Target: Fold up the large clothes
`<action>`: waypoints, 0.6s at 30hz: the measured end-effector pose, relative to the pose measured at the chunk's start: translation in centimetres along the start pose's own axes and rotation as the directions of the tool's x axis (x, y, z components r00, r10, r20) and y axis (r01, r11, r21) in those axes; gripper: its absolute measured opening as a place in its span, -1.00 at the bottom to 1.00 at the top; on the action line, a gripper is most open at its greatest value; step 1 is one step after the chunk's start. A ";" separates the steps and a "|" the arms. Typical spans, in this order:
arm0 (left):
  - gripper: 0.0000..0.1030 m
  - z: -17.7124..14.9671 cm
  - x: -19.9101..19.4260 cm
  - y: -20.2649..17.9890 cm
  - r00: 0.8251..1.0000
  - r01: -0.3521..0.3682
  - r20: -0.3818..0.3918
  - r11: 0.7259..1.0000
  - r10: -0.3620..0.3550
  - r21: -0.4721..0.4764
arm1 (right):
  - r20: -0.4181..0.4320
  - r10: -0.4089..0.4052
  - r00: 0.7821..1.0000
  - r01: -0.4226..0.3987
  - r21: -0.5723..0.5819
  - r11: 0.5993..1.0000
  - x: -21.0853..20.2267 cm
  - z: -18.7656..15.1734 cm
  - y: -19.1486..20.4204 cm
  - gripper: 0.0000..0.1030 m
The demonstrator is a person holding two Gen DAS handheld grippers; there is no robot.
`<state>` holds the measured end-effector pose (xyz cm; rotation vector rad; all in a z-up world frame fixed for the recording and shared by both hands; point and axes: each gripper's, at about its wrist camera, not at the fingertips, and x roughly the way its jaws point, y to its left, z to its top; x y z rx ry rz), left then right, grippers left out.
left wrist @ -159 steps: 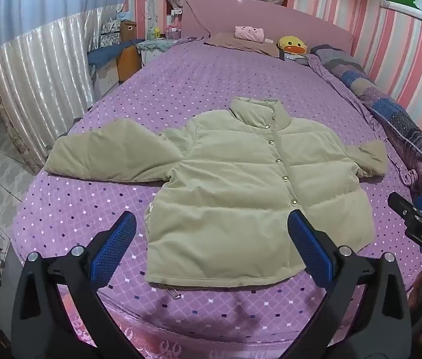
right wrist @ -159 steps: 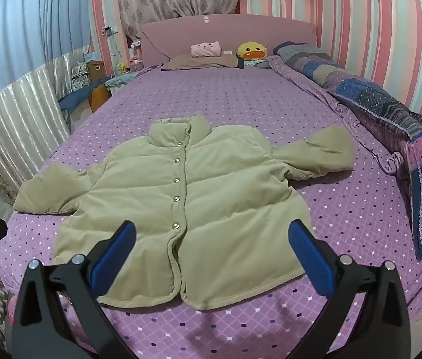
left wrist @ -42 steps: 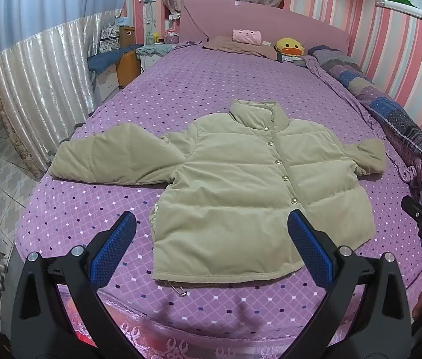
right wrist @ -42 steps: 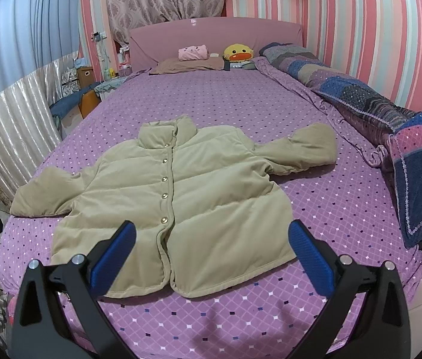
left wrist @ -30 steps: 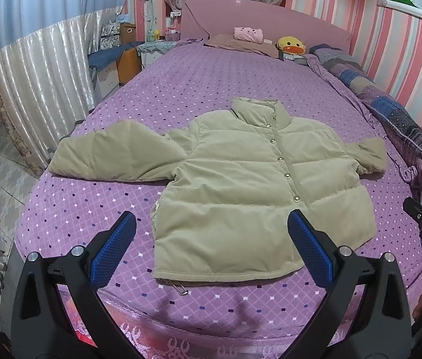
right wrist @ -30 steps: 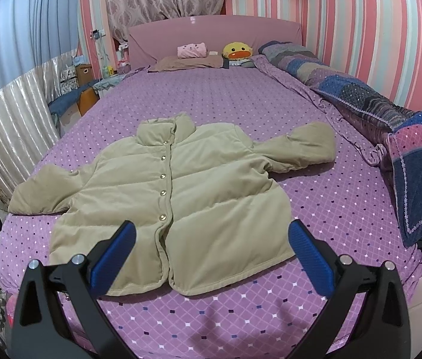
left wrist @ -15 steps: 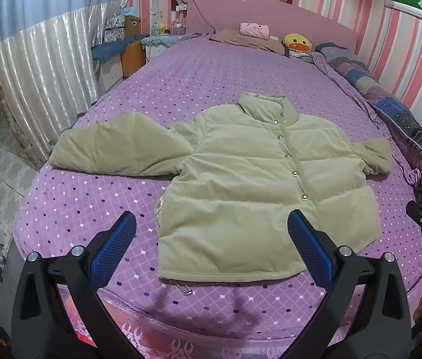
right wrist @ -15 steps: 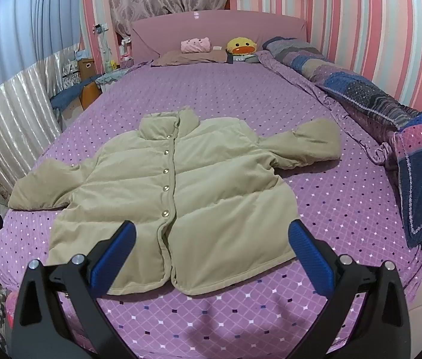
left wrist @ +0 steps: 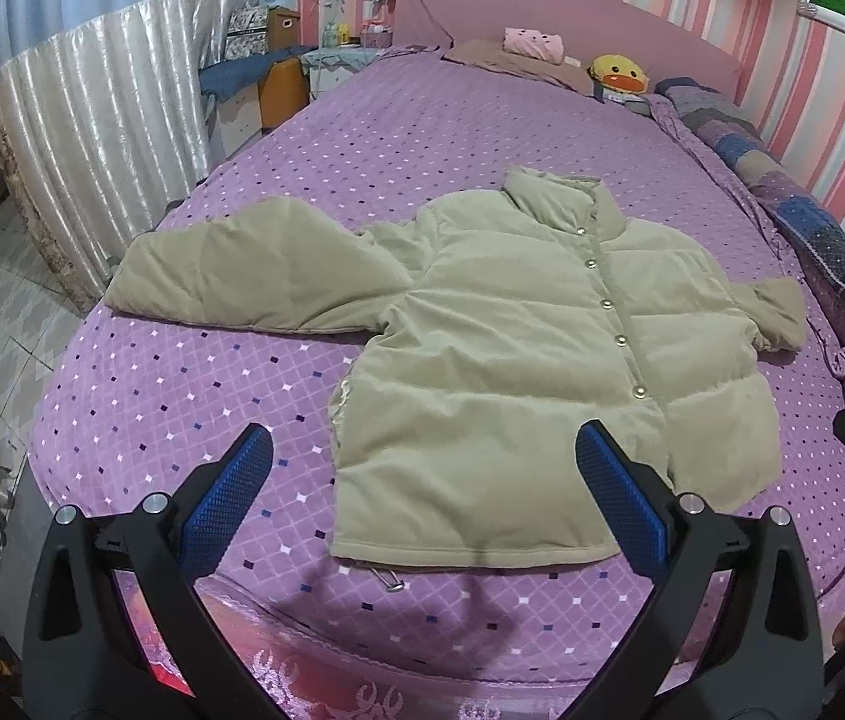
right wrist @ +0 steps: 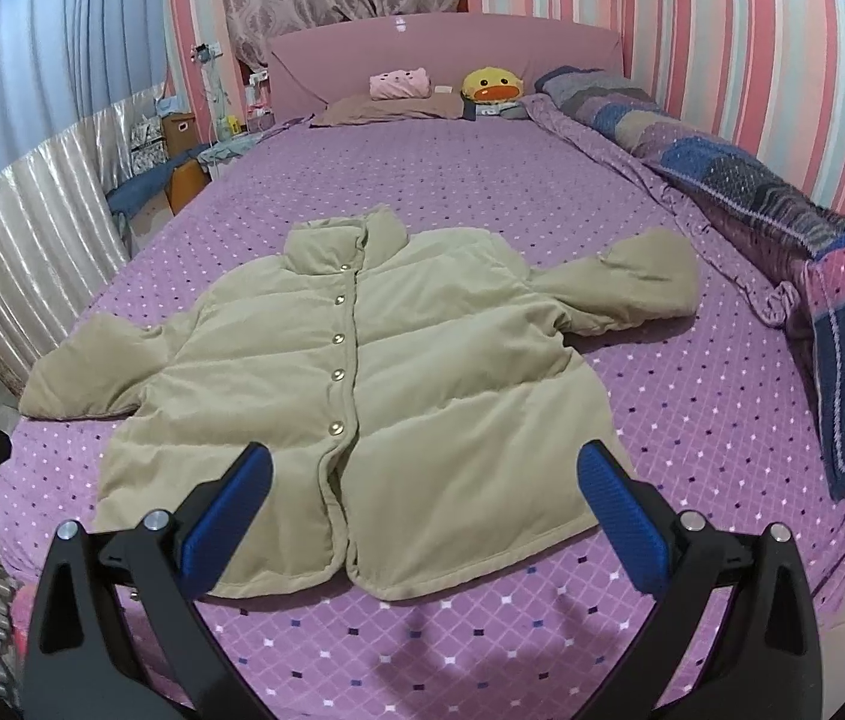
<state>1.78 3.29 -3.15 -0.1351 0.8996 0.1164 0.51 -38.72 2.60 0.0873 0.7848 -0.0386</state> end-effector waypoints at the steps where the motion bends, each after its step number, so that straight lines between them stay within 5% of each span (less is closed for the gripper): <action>1: 0.94 0.0 0.1 0.1 1.000 -0.007 0.001 1.000 0.007 0.001 | 0.000 0.001 1.000 -0.001 -0.003 1.000 0.2 0.1 0.1 0.97; 12: 0.94 1.3 2.2 3.1 0.999 -0.052 0.008 0.998 0.052 -0.030 | -0.036 0.033 0.999 -0.032 0.037 0.999 3.8 1.3 0.6 0.97; 18: 0.94 1.6 4.8 6.0 0.997 -0.058 -0.058 0.997 0.055 -0.055 | 0.147 -0.026 0.989 0.040 -0.093 0.995 2.5 3.2 3.4 0.97</action>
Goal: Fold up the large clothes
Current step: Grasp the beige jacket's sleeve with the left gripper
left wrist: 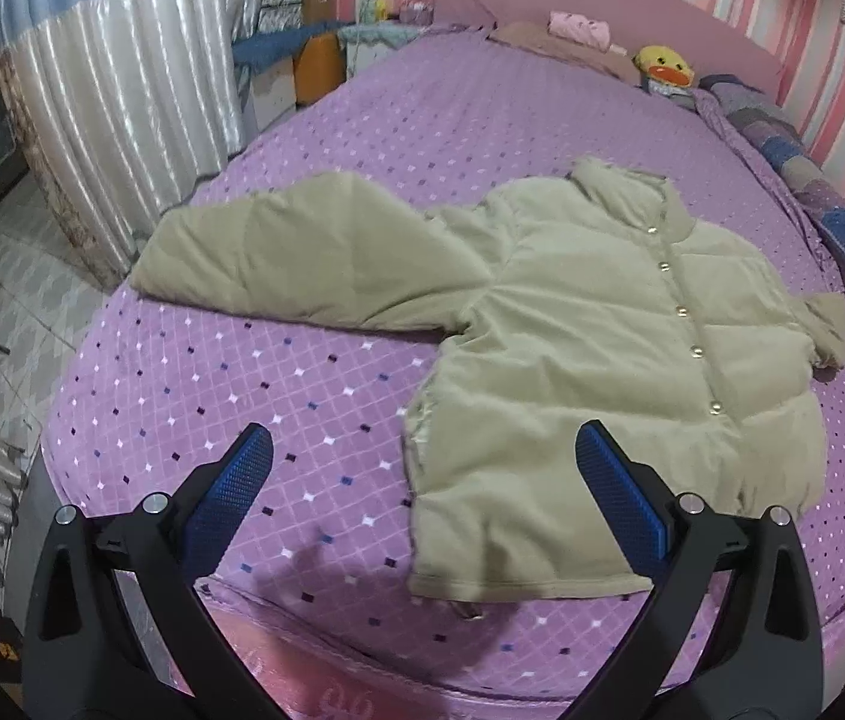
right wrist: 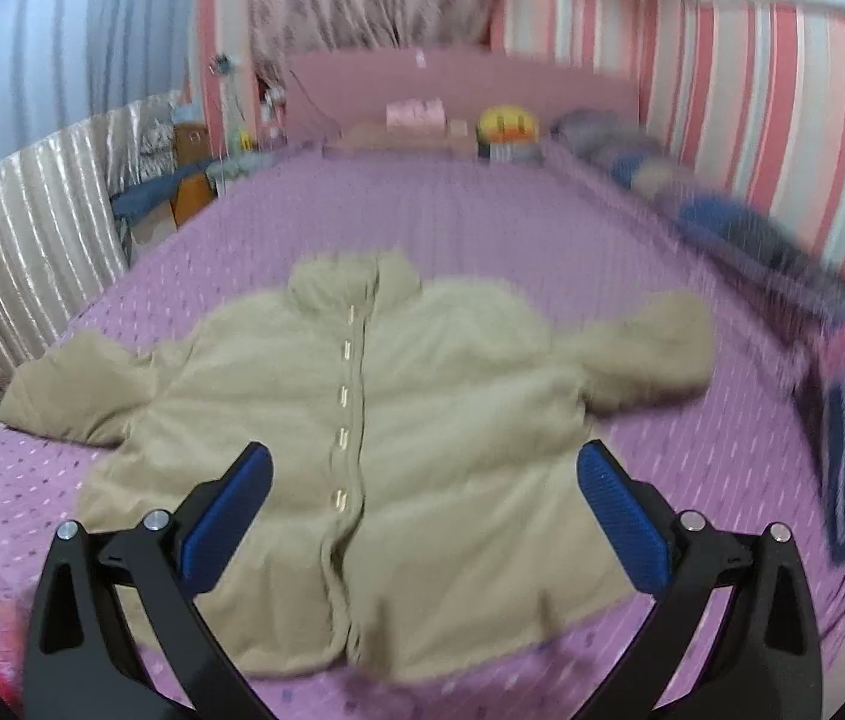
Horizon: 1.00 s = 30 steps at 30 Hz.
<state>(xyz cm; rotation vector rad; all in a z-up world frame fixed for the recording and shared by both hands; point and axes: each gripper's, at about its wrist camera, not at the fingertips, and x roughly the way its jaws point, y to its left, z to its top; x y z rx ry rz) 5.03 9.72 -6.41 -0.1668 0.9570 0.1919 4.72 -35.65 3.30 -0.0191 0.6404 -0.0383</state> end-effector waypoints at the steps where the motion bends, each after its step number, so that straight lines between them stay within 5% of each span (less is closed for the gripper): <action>1: 0.94 0.2 0.4 0.8 1.000 -0.013 0.004 1.000 0.013 -0.012 | 0.042 -0.018 0.999 0.019 -0.022 1.000 -0.2 0.5 0.4 0.97; 3: 0.94 0.6 1.0 2.0 0.999 -0.042 0.010 0.999 0.042 -0.027 | 0.091 -0.061 0.994 0.069 -0.092 0.993 0.7 1.2 1.7 0.97; 6: 0.94 1.6 1.9 4.9 0.996 -0.085 0.013 0.994 0.086 -0.076 | -0.026 -0.076 0.997 0.070 -0.183 0.981 4.2 1.9 3.3 0.97; 9: 0.94 2.9 2.8 8.3 0.995 -0.087 0.032 0.987 0.092 -0.139 | -0.050 -0.068 0.996 0.057 -0.202 0.978 6.5 2.2 4.1 0.97; 17: 0.94 6.2 8.8 16.2 0.998 -0.051 0.006 0.962 0.055 -0.267 | -0.154 0.039 0.987 -0.049 -0.061 0.997 12.2 4.0 3.8 0.97; 22: 0.94 8.2 13.5 20.4 0.999 -0.049 -0.001 0.942 0.051 -0.331 | -0.188 0.039 0.981 -0.049 -0.046 0.998 14.9 3.7 3.8 0.97; 30: 0.74 9.7 22.3 26.0 0.986 -0.157 -0.106 0.906 0.125 -0.393 | -0.213 0.004 0.977 -0.016 -0.055 0.998 17.8 4.2 3.1 0.97</action>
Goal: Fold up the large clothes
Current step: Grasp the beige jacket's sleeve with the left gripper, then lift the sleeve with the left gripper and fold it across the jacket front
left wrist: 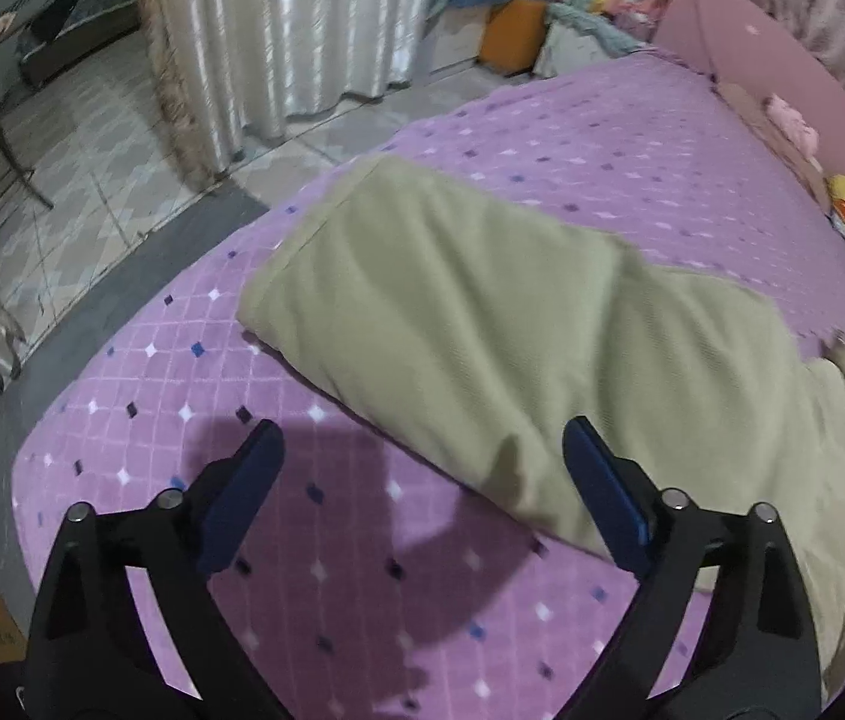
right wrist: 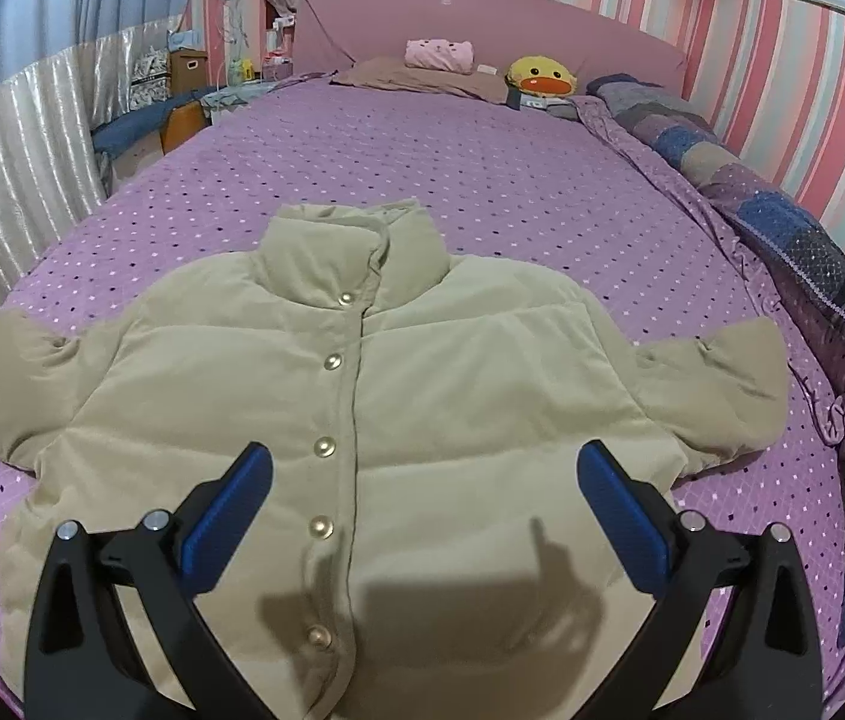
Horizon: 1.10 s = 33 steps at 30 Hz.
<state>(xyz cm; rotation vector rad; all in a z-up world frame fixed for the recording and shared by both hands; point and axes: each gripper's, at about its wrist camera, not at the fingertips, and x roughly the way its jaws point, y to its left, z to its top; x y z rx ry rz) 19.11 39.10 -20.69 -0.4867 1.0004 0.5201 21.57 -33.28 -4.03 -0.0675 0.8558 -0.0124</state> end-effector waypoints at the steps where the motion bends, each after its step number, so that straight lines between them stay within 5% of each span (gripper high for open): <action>1: 0.59 0.3 0.8 0.2 1.000 -0.005 -0.009 1.000 0.005 -0.007 | -0.002 0.000 1.000 0.000 -0.001 1.000 0.2 0.0 -0.1 0.97; 2: 0.40 0.7 2.0 0.4 1.000 -0.006 -0.028 1.000 0.006 -0.015 | -0.003 -0.004 1.000 0.004 -0.003 1.000 0.2 -0.1 -0.2 0.97; 7: 0.31 2.3 6.4 0.4 0.992 0.047 -0.117 0.995 -0.057 -0.083 | -0.022 -0.029 0.999 0.028 -0.023 0.999 0.9 -0.6 -0.5 0.97; 9: 0.11 2.5 6.4 -0.1 0.992 0.052 -0.108 0.996 -0.059 -0.066 | -0.026 -0.024 0.999 0.023 -0.017 1.000 1.1 -0.8 -0.9 0.97; 13: -0.69 2.6 5.3 -1.0 0.987 0.115 -0.109 0.992 -0.119 -0.049 | -0.040 -0.017 0.999 0.017 -0.009 1.000 1.5 -1.4 -1.8 0.97; 20: -0.79 3.9 0.7 -3.8 0.981 0.187 -0.060 0.982 -0.187 0.001 | -0.002 -0.032 0.999 0.032 -0.009 0.999 0.5 -1.6 -3.6 0.97; 28: -0.79 2.4 -6.5 -13.8 0.976 0.210 0.002 0.945 -0.218 0.252 | 0.019 -0.011 1.000 0.010 0.042 0.999 0.1 -1.7 -6.2 0.97; 33: -0.79 0.1 -9.0 -21.3 0.964 0.252 -0.017 0.896 -0.265 0.365 | 0.032 -0.031 0.999 0.029 0.054 0.998 0.0 -2.2 -8.4 0.97</action>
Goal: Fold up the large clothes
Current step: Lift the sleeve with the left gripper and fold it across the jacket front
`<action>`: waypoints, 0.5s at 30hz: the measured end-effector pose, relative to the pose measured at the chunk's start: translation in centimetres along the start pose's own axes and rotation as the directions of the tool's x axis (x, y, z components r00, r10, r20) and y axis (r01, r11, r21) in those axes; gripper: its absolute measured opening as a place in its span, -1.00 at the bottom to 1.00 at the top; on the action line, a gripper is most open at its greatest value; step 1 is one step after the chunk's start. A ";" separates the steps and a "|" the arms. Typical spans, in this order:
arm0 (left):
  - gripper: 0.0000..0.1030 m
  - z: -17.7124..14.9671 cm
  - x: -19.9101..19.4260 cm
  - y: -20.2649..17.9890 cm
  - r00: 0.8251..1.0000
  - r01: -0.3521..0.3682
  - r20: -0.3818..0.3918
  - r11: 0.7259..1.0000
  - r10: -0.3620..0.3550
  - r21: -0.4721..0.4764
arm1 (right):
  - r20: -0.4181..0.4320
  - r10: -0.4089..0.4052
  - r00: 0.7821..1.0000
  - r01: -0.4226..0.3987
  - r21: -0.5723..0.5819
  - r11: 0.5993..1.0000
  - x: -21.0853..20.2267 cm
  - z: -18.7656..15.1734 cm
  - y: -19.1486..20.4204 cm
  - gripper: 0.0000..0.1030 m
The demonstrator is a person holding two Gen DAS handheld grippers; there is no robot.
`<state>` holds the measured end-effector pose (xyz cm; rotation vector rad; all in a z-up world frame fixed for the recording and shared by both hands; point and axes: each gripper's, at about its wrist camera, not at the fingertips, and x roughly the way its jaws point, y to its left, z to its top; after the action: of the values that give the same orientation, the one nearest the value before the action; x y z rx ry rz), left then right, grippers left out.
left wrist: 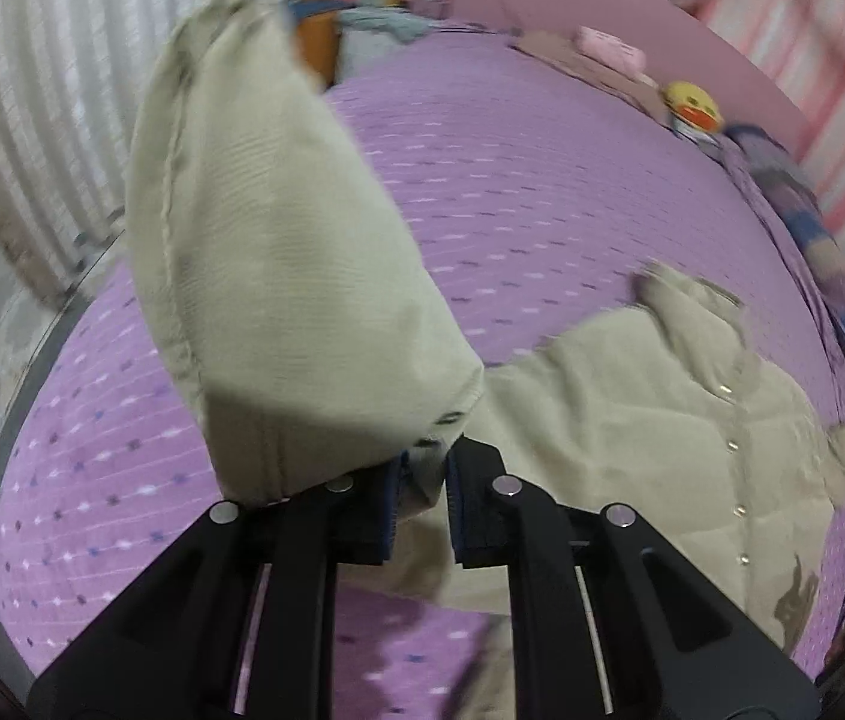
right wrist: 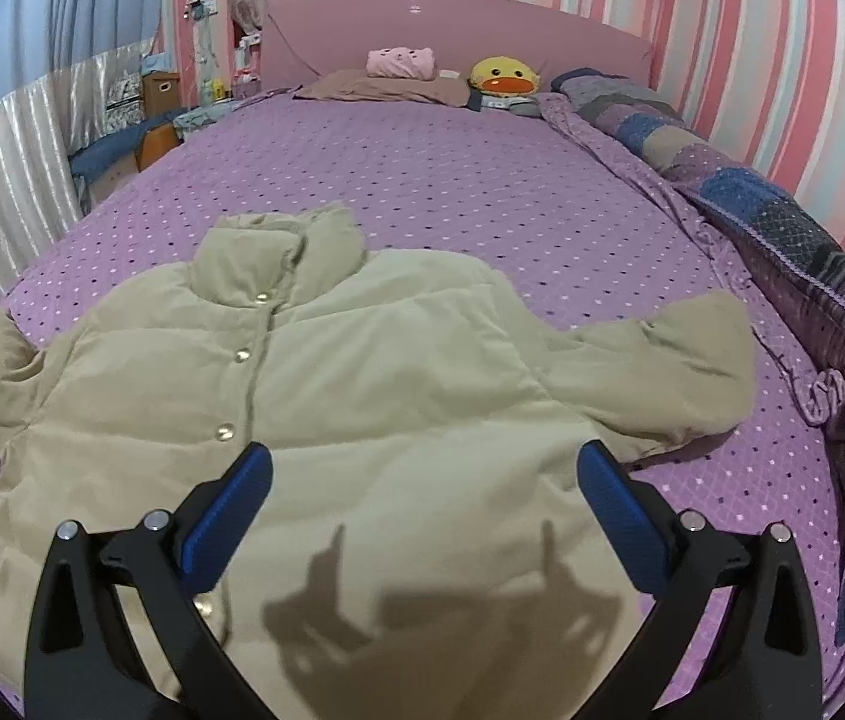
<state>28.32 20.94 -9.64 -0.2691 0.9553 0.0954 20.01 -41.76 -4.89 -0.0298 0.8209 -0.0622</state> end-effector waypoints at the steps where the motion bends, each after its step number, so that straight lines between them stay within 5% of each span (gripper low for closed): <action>1: -0.80 0.2 0.2 -2.4 1.000 0.002 0.001 0.999 -0.003 0.045 | 0.000 0.000 1.000 0.000 0.005 1.000 0.0 0.0 -0.4 0.97; 10: -0.85 -1.6 3.0 -19.4 0.986 0.159 -0.092 0.950 -0.139 0.268 | 0.016 -0.009 1.000 0.009 0.034 0.999 1.9 2.1 -3.6 0.97; 15: -0.85 -5.1 6.4 -26.1 0.980 0.170 -0.163 0.911 -0.115 0.375 | -0.026 -0.068 0.997 0.068 -0.012 0.998 5.1 3.7 -4.2 0.97</action>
<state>33.10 -5.82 -12.84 0.0235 1.0663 -0.2503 25.99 -46.28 -5.88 -0.0674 0.8469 -0.1229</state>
